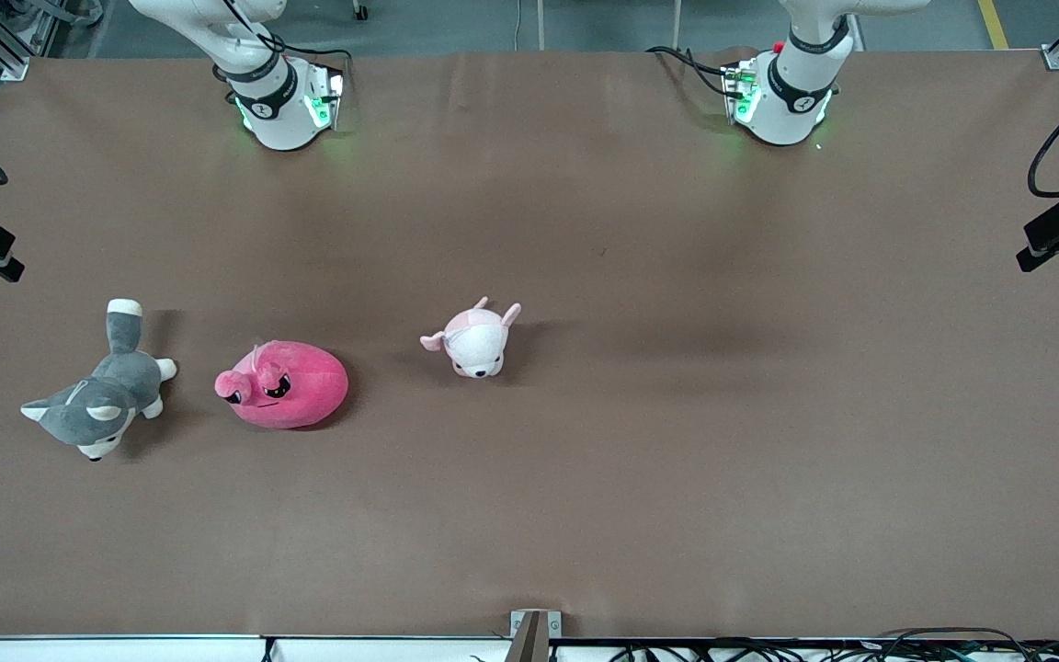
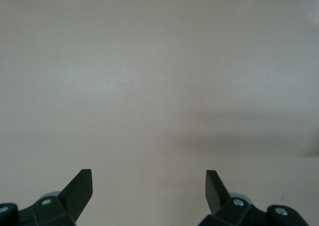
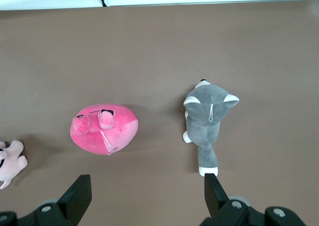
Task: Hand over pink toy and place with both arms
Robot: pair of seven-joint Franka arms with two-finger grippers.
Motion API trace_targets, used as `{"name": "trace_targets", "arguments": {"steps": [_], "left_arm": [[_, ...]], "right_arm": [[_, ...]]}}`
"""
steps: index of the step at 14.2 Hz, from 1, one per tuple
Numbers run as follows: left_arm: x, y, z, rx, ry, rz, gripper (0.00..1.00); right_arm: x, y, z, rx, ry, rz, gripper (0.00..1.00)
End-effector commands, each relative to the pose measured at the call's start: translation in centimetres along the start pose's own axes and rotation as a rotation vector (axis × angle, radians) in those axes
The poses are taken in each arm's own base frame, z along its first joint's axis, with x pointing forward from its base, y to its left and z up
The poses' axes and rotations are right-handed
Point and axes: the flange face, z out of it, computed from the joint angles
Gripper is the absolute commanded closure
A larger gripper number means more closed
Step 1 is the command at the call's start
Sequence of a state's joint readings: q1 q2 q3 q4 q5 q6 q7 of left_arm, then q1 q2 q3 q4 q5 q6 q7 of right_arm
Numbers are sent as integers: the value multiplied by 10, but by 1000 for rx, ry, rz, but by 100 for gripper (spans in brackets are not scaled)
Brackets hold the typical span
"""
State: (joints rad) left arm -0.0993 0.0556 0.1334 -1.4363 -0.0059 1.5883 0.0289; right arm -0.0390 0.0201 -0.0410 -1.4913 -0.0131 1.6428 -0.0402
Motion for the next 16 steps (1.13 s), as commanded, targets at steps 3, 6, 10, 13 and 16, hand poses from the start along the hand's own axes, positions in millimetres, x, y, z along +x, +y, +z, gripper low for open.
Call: {"name": "trace_targets", "arguments": {"steps": [3, 6, 10, 13, 16], "left_arm": [[-1, 3, -4, -6, 2, -7, 0], [-1, 4, -4, -9, 3, -7, 0], [-7, 8, 4, -63, -61, -14, 0], [-8, 7, 6, -63, -77, -16, 0], [-8, 6, 6, -61, -77, -16, 0]], "right_arm": [[-5, -1, -1, -10, -12, 13, 0], [-4, -1, 0, -12, -12, 9, 0], [-4, -1, 0, -13, -12, 4, 0], [-4, -1, 3, -13, -17, 4, 0], [-1, -1, 11, -13, -29, 6, 0]]}}
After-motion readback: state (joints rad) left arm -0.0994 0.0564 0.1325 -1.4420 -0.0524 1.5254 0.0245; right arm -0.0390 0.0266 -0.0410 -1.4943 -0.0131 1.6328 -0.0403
